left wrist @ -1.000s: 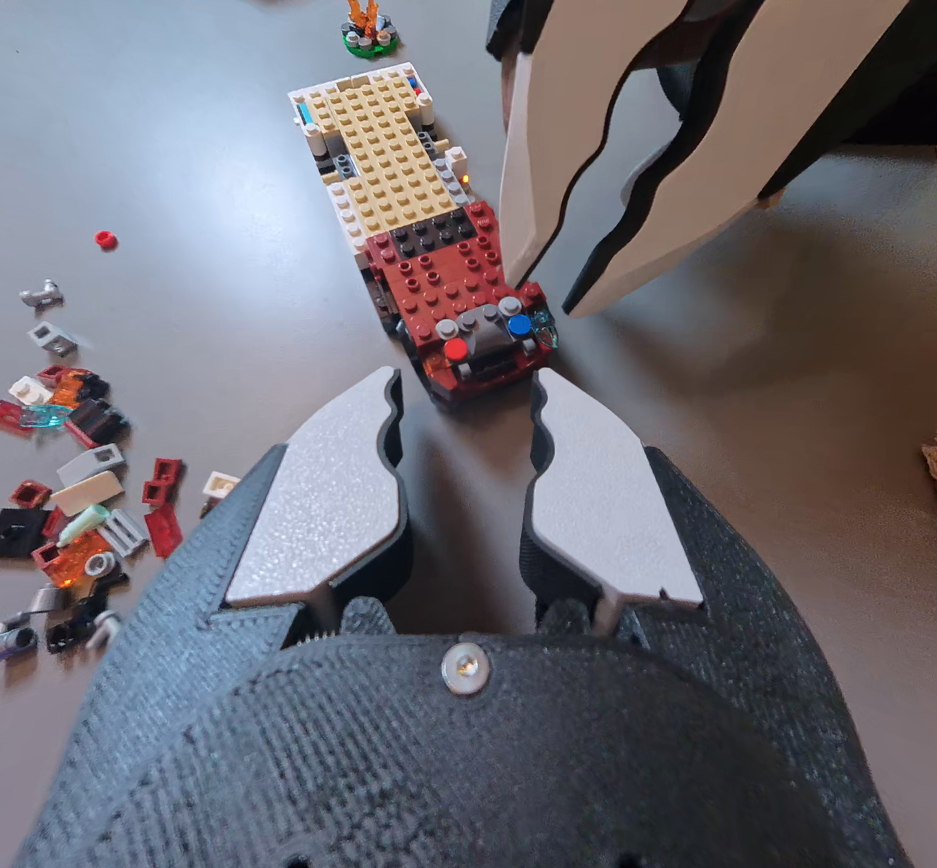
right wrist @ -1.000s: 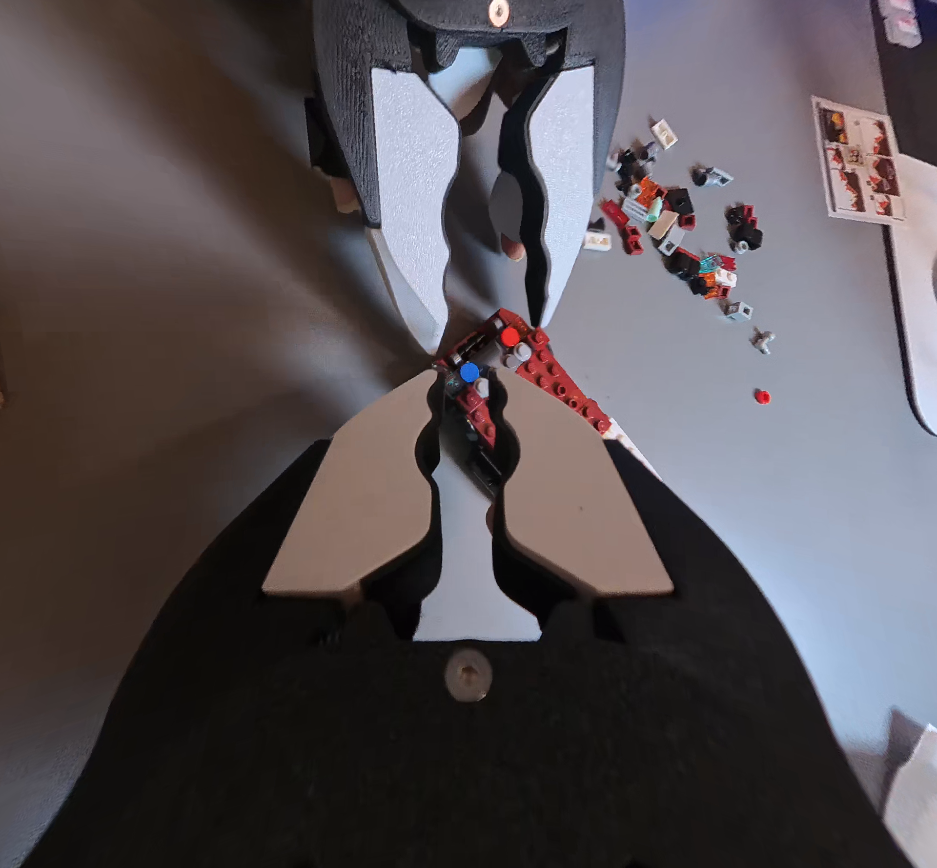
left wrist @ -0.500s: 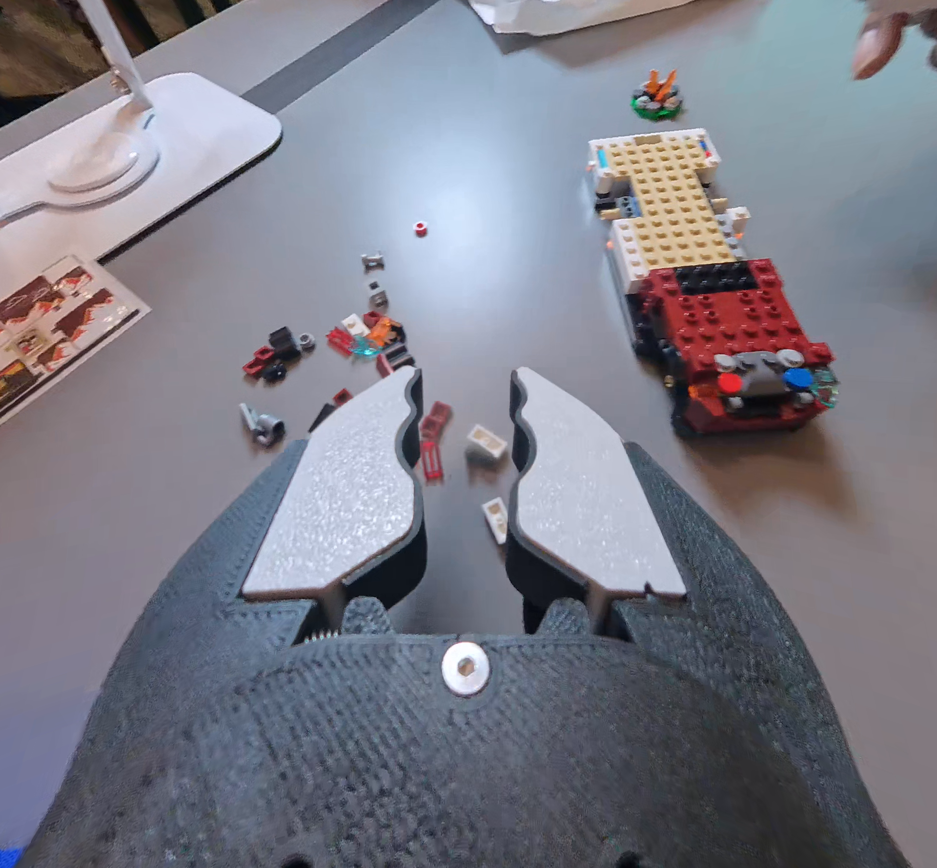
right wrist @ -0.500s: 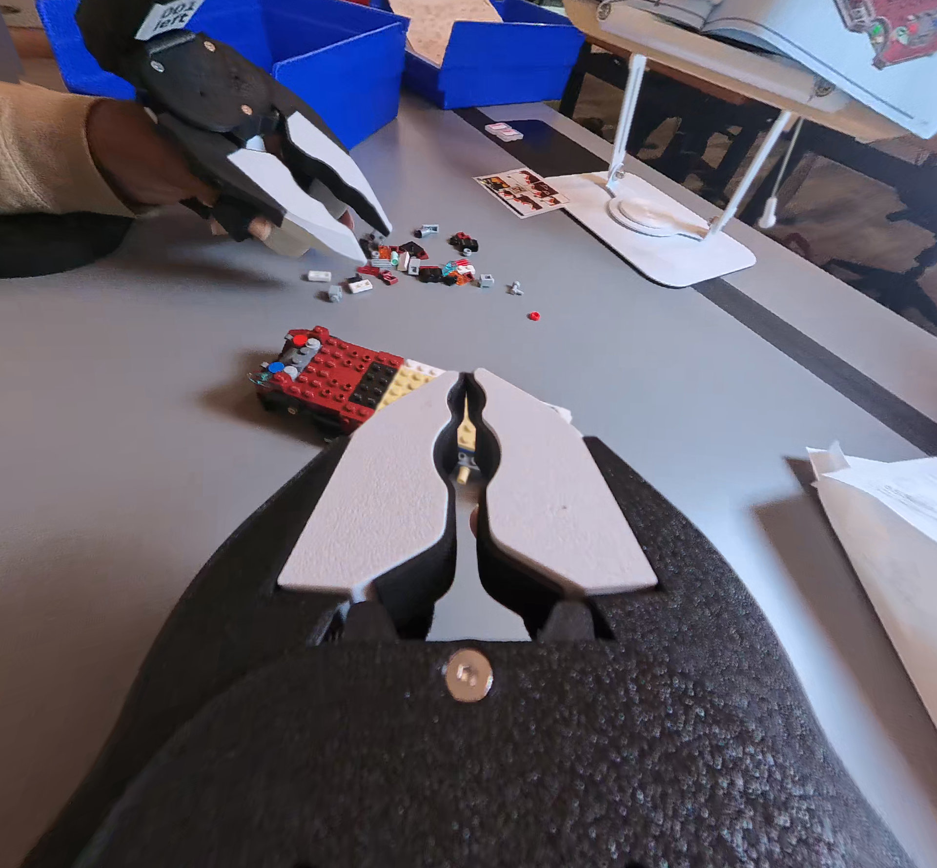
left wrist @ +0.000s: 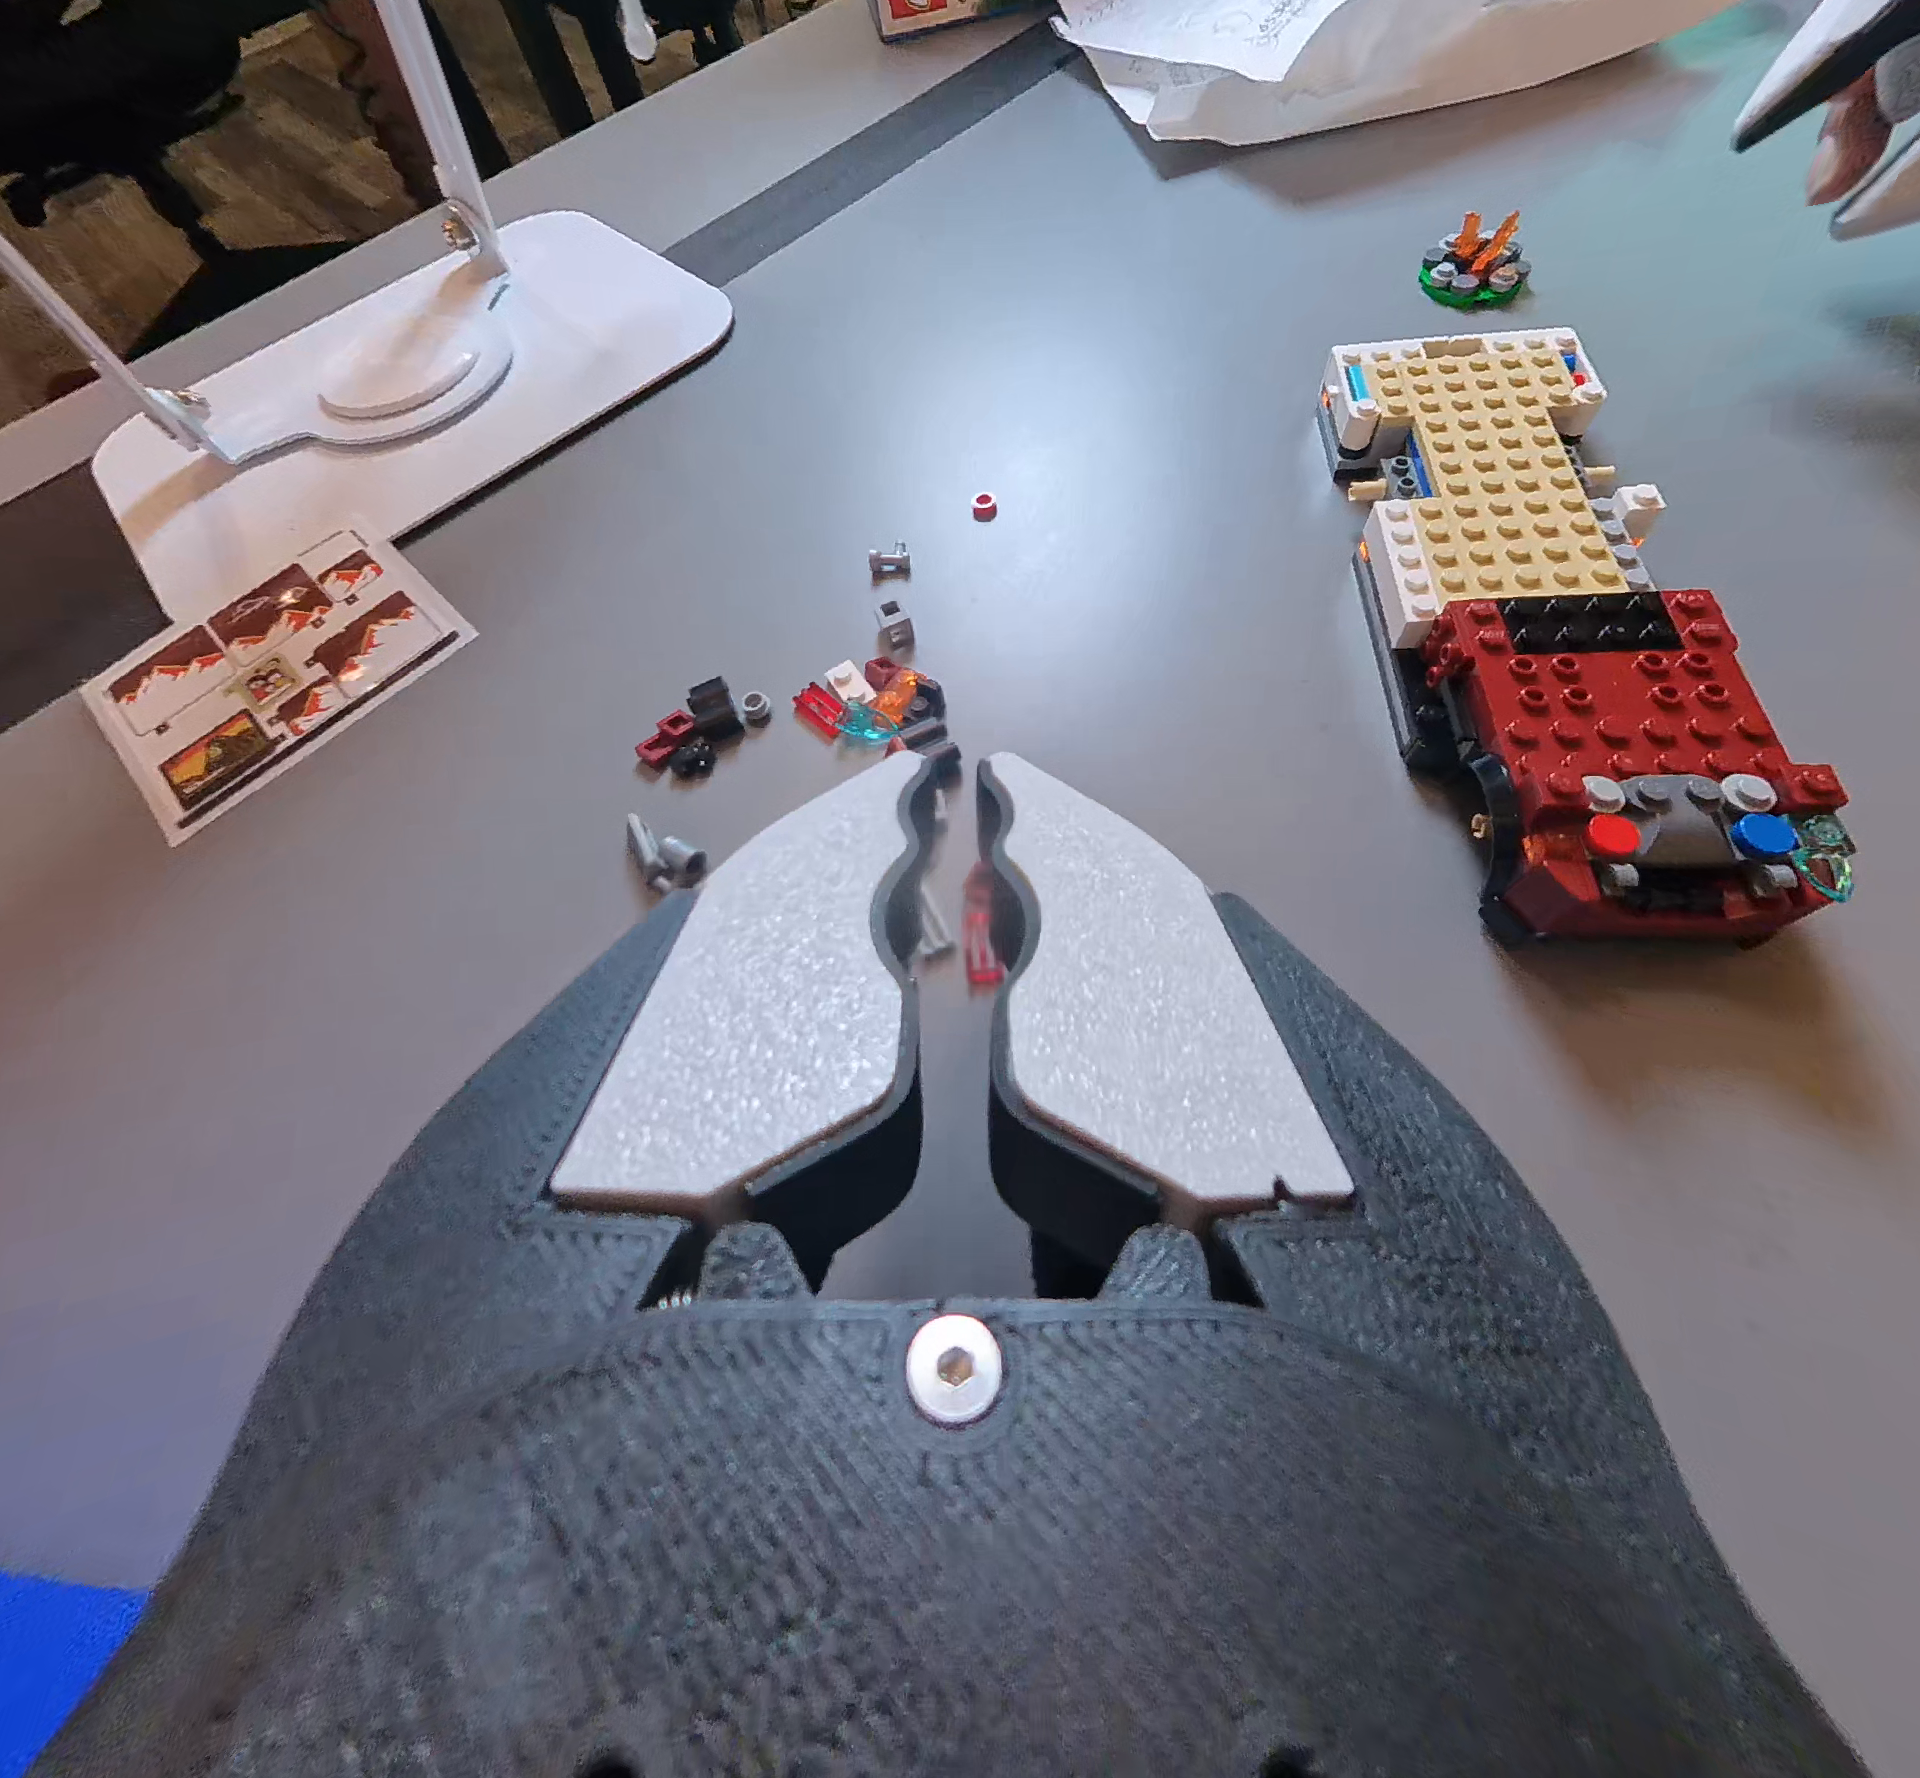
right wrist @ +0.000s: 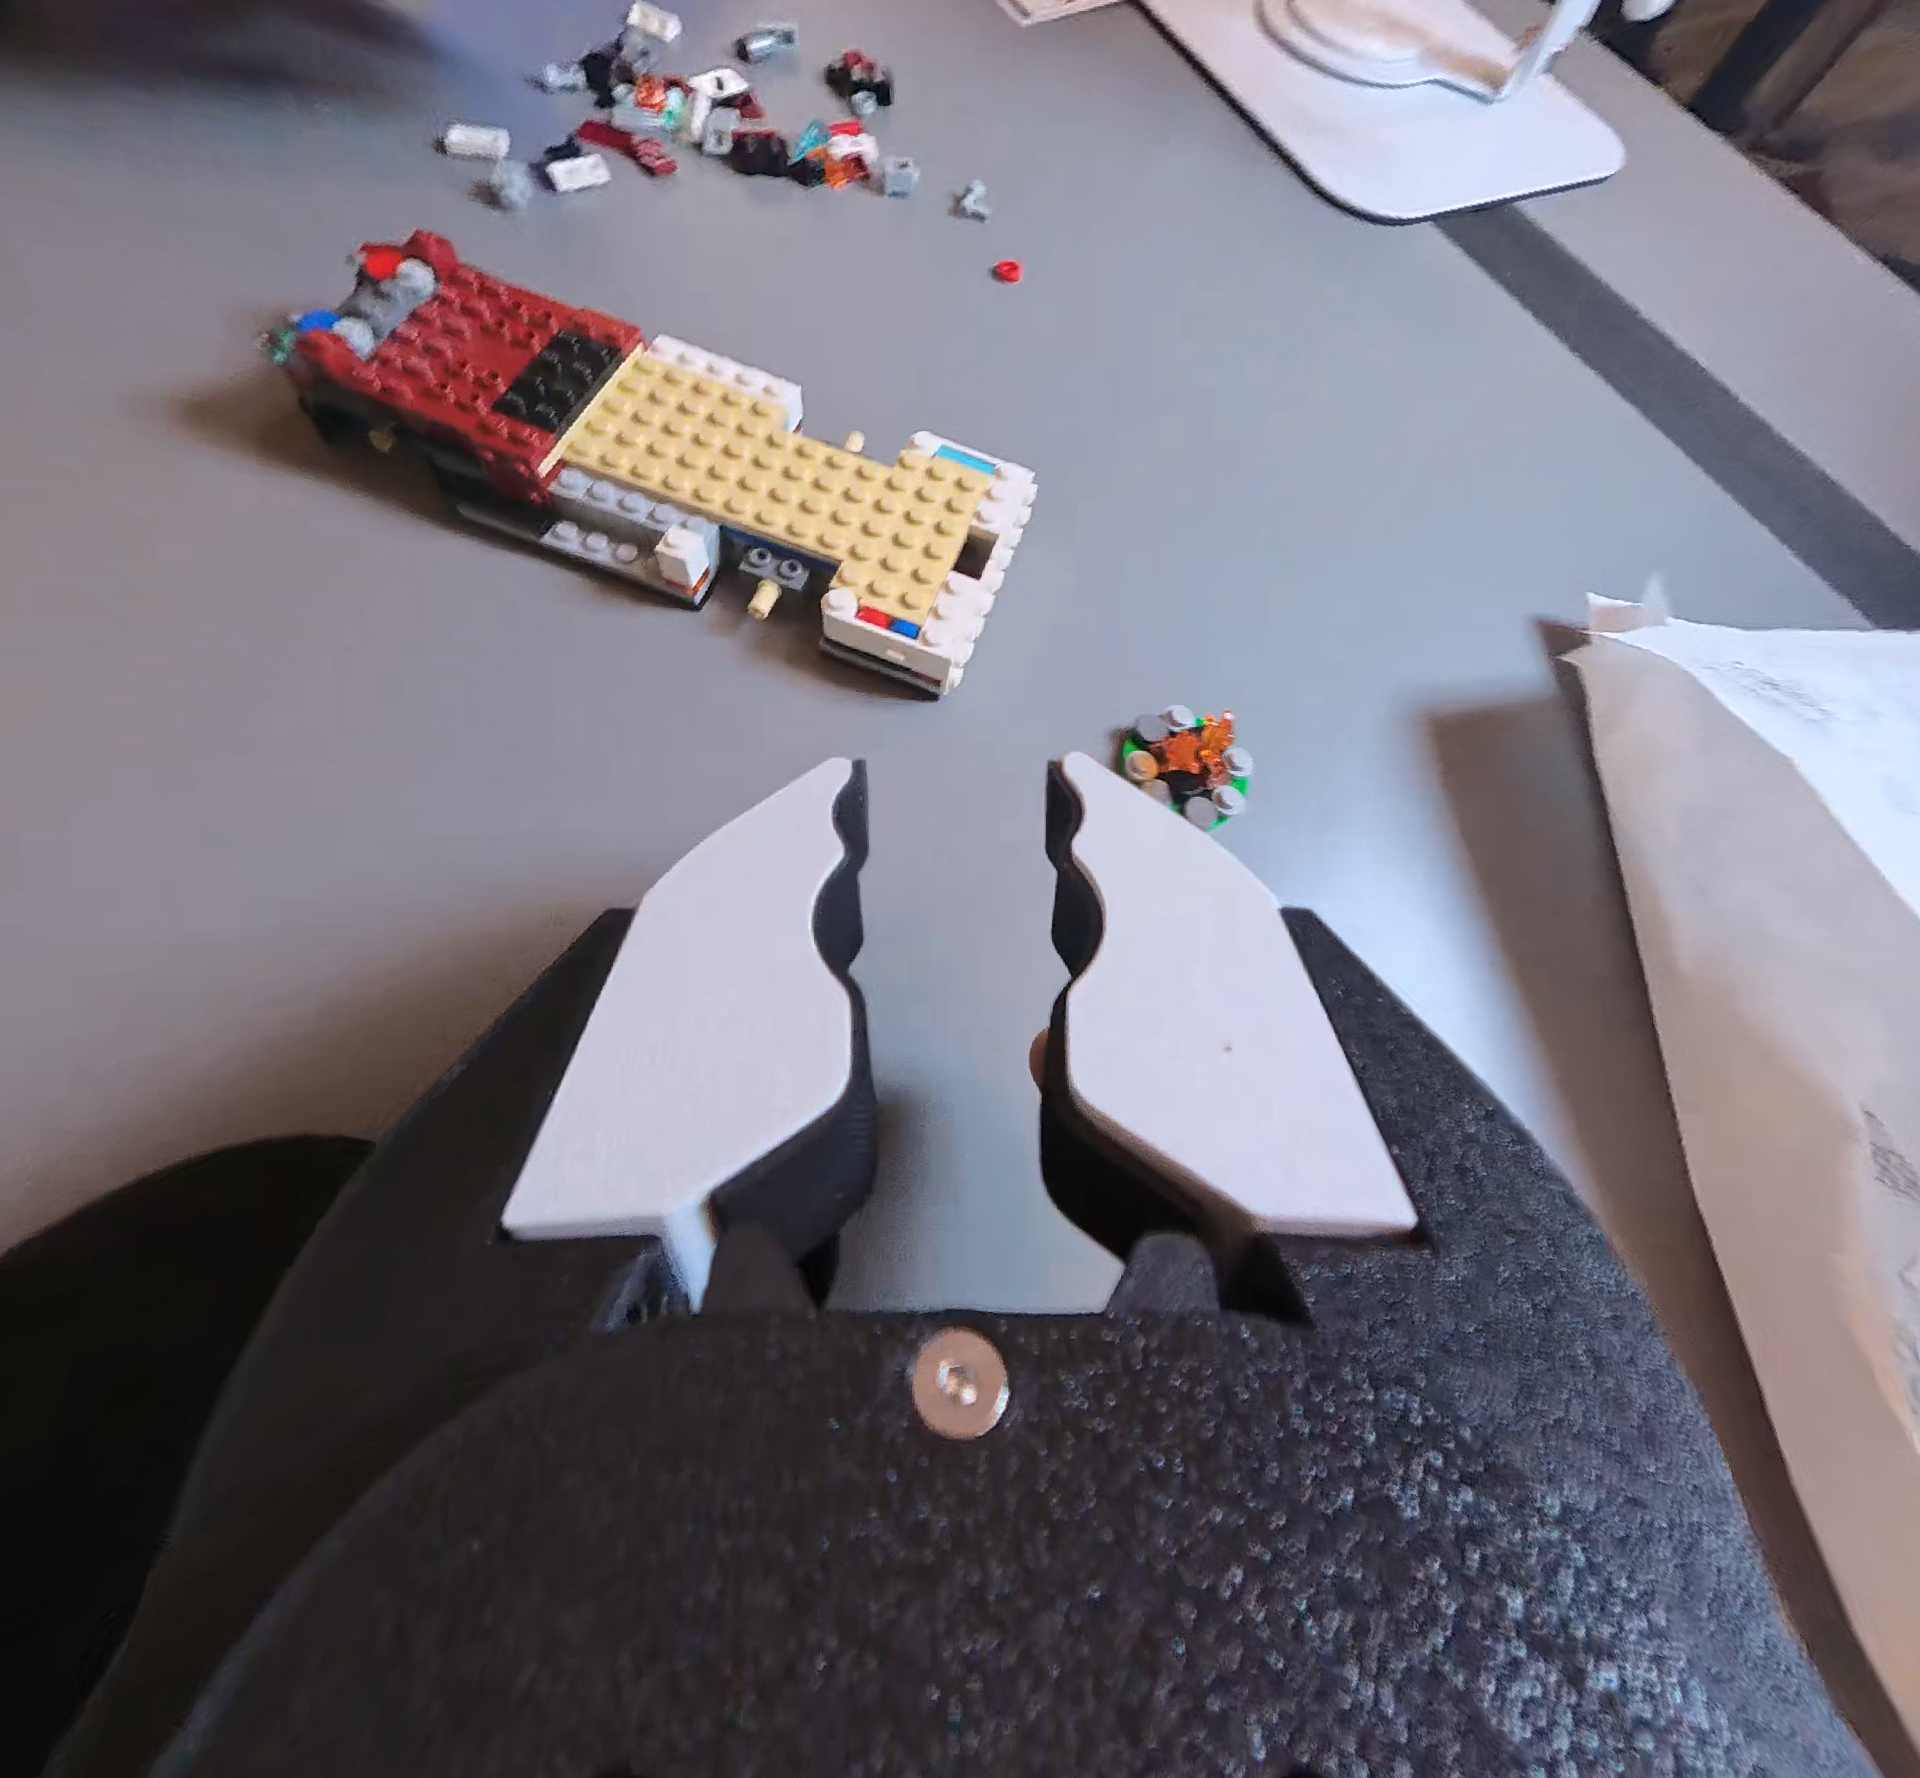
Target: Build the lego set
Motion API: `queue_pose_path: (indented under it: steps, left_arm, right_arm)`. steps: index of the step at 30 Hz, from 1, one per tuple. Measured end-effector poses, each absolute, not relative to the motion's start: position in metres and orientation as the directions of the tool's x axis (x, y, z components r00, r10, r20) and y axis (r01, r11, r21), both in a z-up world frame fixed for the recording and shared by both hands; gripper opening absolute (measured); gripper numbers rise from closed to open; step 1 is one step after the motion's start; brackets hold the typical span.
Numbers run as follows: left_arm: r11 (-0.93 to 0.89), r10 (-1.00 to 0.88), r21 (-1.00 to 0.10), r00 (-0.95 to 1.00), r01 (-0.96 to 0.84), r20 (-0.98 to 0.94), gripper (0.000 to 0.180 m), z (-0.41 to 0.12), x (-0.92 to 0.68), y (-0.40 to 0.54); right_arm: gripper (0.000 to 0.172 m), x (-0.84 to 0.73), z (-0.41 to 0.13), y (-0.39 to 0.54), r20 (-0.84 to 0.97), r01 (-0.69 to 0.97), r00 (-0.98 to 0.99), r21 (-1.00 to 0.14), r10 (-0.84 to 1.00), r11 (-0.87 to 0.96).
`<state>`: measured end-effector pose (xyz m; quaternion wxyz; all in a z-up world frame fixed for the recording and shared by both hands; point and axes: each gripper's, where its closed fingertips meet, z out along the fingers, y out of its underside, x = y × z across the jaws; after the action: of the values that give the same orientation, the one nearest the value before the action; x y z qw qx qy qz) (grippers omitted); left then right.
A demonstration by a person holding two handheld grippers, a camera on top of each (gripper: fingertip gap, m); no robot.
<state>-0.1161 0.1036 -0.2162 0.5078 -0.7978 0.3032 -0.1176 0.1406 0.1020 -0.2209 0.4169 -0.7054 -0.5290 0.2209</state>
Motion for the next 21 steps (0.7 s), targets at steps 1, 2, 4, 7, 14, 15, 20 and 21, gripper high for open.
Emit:
queue_pose_path:
  steps: [1,2,4,7,14,15,20,21]
  left_arm:
    - [-0.303,-0.595,-0.881,0.795,-0.362,-0.122,0.005,-0.215,-0.119,0.104]
    - [-0.308,-0.588,-0.882,0.800,-0.356,-0.118,0.003,-0.214,-0.122,0.106]
    - [-0.322,-0.568,-0.877,0.814,-0.356,-0.122,0.000,-0.212,-0.130,0.111]
    - [-0.377,-0.553,-0.852,0.826,-0.362,-0.107,0.000,-0.211,-0.140,0.120]
    - [-0.530,-0.628,-0.739,0.778,-0.417,0.011,0.009,-0.229,-0.130,0.138]
    - [-0.540,-0.642,-0.715,0.766,-0.444,0.009,0.011,-0.234,-0.127,0.141]
    - [-0.599,-0.689,-0.594,0.724,-0.537,0.040,0.015,-0.256,-0.117,0.152]
    - [-0.605,-0.685,-0.598,0.727,-0.525,0.055,0.015,-0.257,-0.114,0.155]
  right_arm:
    - [0.037,0.138,-0.225,0.100,0.134,0.589,0.294,-0.805,0.946,-0.069]
    - [0.040,0.134,-0.230,0.099,0.139,0.617,0.249,-0.786,0.958,-0.046]
    - [0.046,0.126,-0.238,0.104,0.146,0.664,0.190,-0.748,0.971,-0.017]
    - [0.050,0.108,-0.245,0.116,0.135,0.701,0.134,-0.713,0.982,0.002]
    - [0.042,0.087,-0.255,0.111,0.141,0.751,0.012,-0.654,0.990,0.084]
    - [0.041,0.087,-0.254,0.107,0.141,0.750,-0.001,-0.654,0.990,0.094]
    - [0.039,0.088,-0.243,0.098,0.146,0.705,0.001,-0.702,0.989,0.102]
    - [0.039,0.090,-0.241,0.098,0.148,0.695,0.008,-0.711,0.989,0.101]
